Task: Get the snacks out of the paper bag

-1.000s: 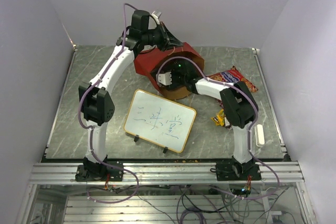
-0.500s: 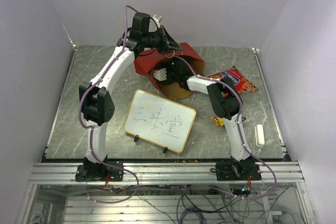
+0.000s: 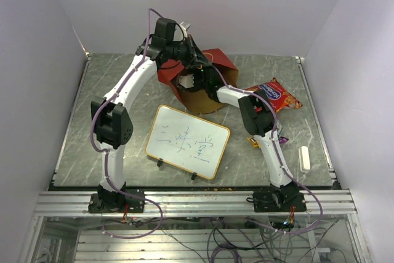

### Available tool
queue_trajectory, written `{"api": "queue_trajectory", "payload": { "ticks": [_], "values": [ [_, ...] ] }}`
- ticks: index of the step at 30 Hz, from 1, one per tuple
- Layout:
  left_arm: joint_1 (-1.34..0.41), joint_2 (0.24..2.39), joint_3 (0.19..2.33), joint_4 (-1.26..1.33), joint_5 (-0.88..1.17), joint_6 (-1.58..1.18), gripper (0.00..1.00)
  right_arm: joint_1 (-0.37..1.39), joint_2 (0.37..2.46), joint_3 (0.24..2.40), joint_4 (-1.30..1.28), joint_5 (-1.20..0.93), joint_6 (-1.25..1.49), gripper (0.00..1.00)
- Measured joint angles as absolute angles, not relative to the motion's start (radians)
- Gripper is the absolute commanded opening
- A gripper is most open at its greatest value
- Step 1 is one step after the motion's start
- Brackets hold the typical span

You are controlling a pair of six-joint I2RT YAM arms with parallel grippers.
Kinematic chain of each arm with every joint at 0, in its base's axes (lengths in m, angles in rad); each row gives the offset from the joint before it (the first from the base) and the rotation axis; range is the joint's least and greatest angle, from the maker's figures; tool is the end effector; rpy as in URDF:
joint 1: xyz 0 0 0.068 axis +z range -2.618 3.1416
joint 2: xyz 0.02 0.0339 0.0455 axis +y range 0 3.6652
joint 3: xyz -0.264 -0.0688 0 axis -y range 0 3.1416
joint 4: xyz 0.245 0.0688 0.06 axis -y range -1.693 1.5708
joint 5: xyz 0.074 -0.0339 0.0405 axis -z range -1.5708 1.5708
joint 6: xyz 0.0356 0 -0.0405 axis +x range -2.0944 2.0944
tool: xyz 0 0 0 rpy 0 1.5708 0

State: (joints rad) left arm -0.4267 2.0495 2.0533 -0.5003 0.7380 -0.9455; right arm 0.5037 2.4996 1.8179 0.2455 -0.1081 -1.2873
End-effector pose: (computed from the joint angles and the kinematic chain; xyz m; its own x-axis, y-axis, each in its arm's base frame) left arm 0.4221 -0.2182 0.3610 -0.9387 -0.2321 -0.2548 0.1429 0.4107 -0.9005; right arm 0.4874 0.2730 0.1176 0.4394 -0.8477 -0.2973 -0.5134 0.0346 -0.8574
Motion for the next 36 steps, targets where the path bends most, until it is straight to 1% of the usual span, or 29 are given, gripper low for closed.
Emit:
{"api": "queue_trajectory", "payload": {
  "ticks": [3,9,14,19,26,27,29,31,34,36],
  "values": [
    [-0.425,2.035,2.043,-0.507,0.737,-0.938,0.07,0.503,2.513,1.831,0.244,-0.116,-1.271,0.4],
    [-0.411,2.004,1.987,-0.494,0.738,-0.951,0.07,0.503,2.52,1.832,0.242,-0.143,-1.235,0.14],
    [-0.397,2.004,1.977,-0.478,0.737,-0.97,0.07,0.503,2.511,1.8,0.247,-0.163,-1.211,0.0],
    [-0.387,2.003,1.959,-0.438,0.736,-0.996,0.07,0.503,2.445,1.718,0.245,-0.169,-1.171,0.0],
    [-0.381,2.003,1.956,-0.398,0.737,-1.029,0.07,0.519,2.257,1.469,0.279,-0.176,-1.114,0.0],
    [-0.381,2.003,1.955,-0.376,0.737,-1.041,0.07,0.533,2.186,1.381,0.299,-0.186,-1.089,0.0],
    [-0.38,2.003,1.953,-0.366,0.737,-1.047,0.07,0.54,2.165,1.356,0.317,-0.191,-1.074,0.0],
    [-0.379,2.001,1.938,-0.33,0.736,-1.061,0.07,0.548,2.109,1.287,0.326,-0.196,-1.052,0.0],
    [-0.376,1.99,1.885,-0.274,0.73,-1.089,0.07,0.551,2.017,1.195,0.334,-0.202,-1.027,0.0],
    [-0.376,1.988,1.86,-0.256,0.726,-1.101,0.07,0.55,1.986,1.171,0.34,-0.196,-1.019,0.0]
  ]
}}
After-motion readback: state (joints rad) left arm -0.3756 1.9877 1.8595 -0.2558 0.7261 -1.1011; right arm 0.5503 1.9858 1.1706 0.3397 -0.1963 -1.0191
